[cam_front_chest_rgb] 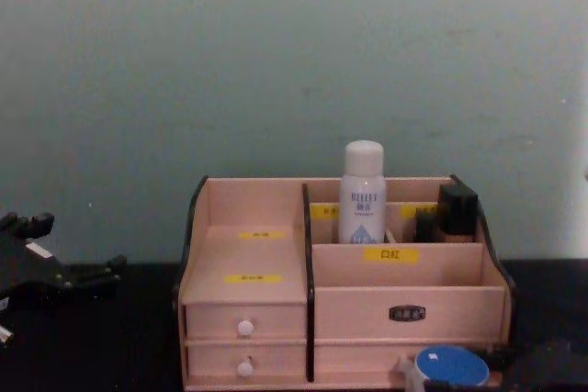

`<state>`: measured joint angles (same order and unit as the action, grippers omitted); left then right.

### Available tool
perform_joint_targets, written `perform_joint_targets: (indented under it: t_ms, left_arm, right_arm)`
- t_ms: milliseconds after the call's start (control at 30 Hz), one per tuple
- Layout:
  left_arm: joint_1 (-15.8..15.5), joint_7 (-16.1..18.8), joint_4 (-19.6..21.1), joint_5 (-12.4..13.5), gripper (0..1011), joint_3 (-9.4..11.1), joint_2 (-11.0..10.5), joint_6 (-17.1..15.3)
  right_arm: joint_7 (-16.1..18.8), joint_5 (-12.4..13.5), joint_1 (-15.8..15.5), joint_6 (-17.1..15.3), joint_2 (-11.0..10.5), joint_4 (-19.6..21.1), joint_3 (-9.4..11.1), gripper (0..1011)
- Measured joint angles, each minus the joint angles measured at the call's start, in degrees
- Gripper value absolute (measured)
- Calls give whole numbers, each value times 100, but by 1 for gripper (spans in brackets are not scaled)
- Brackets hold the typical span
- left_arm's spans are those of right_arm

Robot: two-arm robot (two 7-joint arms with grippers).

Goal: Pick up the facial cleanser and watermelon frost from the table and place them into the tiered storage box.

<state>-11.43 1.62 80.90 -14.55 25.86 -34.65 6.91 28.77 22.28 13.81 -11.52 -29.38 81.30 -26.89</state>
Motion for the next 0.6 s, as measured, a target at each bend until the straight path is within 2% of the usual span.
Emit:
perform_joint_targets:
  t_ms: [333,600]
  left_arm:
    - [0,0,0,0,1001,0,0,0]
    - [0,0,0,0,1001,0,0,0]
  right_arm:
    - [63,78,-51,7,-37,76,35,717]
    - [280,305,-151,-16,-277,501,75,717]
